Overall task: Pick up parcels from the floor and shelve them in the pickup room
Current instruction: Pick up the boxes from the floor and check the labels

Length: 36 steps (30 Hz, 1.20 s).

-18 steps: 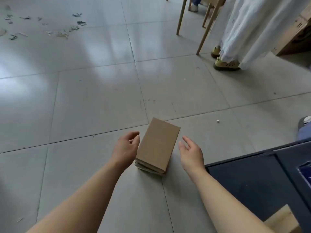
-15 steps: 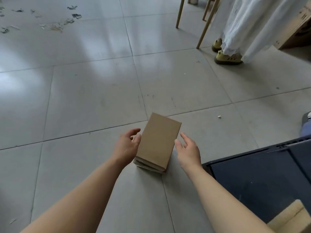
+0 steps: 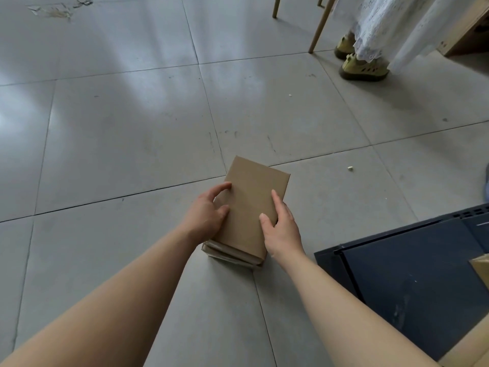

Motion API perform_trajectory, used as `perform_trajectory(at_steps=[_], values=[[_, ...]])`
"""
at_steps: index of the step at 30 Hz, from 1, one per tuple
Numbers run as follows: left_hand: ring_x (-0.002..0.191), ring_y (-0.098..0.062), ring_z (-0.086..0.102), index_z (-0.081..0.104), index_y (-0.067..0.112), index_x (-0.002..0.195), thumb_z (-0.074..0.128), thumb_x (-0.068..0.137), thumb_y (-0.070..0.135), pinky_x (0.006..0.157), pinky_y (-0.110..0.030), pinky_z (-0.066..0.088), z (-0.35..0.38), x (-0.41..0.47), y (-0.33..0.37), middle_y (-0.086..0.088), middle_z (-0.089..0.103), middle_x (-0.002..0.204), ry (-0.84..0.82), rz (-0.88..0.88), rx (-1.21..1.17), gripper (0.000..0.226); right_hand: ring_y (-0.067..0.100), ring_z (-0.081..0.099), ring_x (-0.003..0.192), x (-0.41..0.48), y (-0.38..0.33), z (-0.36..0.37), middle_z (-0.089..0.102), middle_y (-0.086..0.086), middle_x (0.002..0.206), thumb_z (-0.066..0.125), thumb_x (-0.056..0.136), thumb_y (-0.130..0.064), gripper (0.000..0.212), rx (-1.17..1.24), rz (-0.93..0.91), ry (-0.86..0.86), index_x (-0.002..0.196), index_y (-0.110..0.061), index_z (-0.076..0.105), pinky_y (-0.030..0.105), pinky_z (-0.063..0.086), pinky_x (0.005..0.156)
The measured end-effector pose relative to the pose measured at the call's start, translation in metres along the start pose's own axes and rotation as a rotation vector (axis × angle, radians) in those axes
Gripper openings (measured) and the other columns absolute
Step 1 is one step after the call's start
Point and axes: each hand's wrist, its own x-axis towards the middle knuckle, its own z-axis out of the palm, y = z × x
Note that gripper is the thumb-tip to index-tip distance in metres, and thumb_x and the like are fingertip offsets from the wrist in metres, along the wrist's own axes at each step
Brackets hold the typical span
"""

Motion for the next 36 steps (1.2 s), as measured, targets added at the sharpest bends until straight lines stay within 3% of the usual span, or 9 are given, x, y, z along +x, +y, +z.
perform_trajectory(at_steps=[9, 17, 23, 36], values=[[0.118, -0.025, 0.054, 0.046, 0.031, 0.138, 0.053, 0.091, 0.009, 0.103, -0.036, 0.042, -0.008, -0.022, 0.01, -0.007, 0.051, 0.138, 0.003, -0.021, 0.003, 0.052, 0.014, 0.026, 0.141, -0.015, -0.016, -0.01, 0.027, -0.002, 0.155, 0.048, 0.095, -0.02, 0.057, -0.032, -0.003, -0.043, 0.147, -0.031, 0.026, 0.031, 0.023, 0.116], [0.115, -0.023, 0.056, 0.045, 0.034, 0.138, 0.054, 0.091, 0.012, 0.1, -0.037, 0.045, -0.05, -0.073, 0.054, -0.003, 0.051, 0.137, 0.026, -0.044, 0.008, 0.052, 0.012, 0.028, 0.14, -0.053, -0.075, -0.041, 0.028, -0.004, 0.154, 0.05, 0.094, -0.023, 0.057, -0.047, -0.01, -0.094, 0.146, -0.034, 0.028, 0.034, 0.026, 0.115], [0.117, -0.023, 0.055, 0.043, 0.04, 0.137, 0.057, 0.09, 0.021, 0.101, -0.043, 0.045, -0.101, -0.129, 0.11, -0.002, 0.048, 0.141, 0.045, -0.03, 0.04, 0.052, 0.012, 0.036, 0.133, -0.1, -0.147, -0.077, 0.035, -0.007, 0.15, 0.05, 0.094, -0.023, 0.057, -0.037, -0.023, -0.132, 0.146, -0.034, 0.03, 0.029, 0.031, 0.112], [0.116, -0.02, 0.057, 0.044, 0.034, 0.138, 0.058, 0.09, 0.024, 0.099, -0.038, 0.046, -0.223, -0.28, 0.273, 0.002, 0.051, 0.139, 0.181, 0.077, 0.103, 0.051, 0.015, 0.04, 0.131, -0.22, -0.336, -0.179, 0.036, -0.006, 0.149, 0.05, 0.095, -0.023, 0.057, -0.002, -0.113, -0.183, 0.145, -0.037, 0.028, 0.038, 0.04, 0.108]])
